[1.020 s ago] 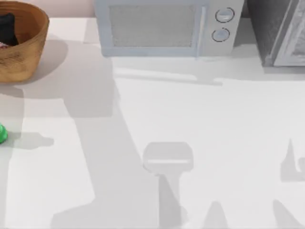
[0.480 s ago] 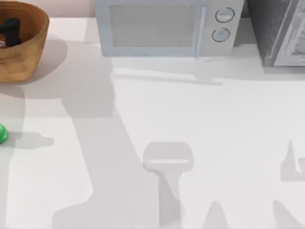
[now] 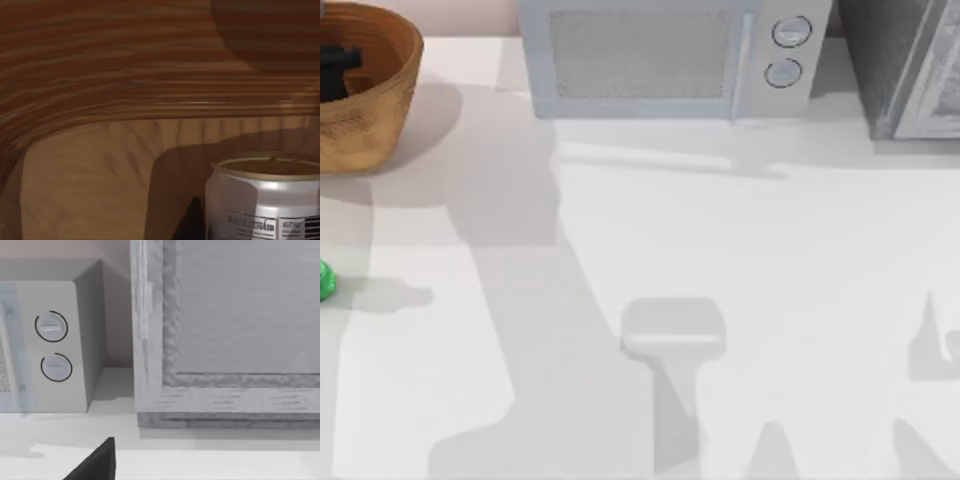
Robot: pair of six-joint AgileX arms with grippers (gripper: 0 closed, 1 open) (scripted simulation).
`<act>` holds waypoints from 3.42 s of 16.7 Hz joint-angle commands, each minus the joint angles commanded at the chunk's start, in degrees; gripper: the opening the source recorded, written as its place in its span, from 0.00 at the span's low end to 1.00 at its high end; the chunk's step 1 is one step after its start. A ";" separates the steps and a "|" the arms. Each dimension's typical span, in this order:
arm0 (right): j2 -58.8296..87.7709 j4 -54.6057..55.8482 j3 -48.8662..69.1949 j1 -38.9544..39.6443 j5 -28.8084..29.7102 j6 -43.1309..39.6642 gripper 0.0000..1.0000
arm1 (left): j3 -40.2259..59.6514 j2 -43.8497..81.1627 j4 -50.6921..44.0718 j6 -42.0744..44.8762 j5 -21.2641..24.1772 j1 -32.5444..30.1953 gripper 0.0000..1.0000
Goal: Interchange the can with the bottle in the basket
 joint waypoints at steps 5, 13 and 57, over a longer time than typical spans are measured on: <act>0.00 0.00 0.00 0.00 0.00 0.00 1.00 | 0.00 0.00 0.00 0.00 0.00 0.00 0.00; 0.00 0.00 0.00 0.00 0.00 0.00 1.00 | -0.02 -2.25 -0.19 -0.11 0.43 -0.39 0.00; 0.00 0.00 0.00 0.00 0.00 0.00 1.00 | -136.06 -146.40 63.28 -9.11 -15.26 -11.80 0.00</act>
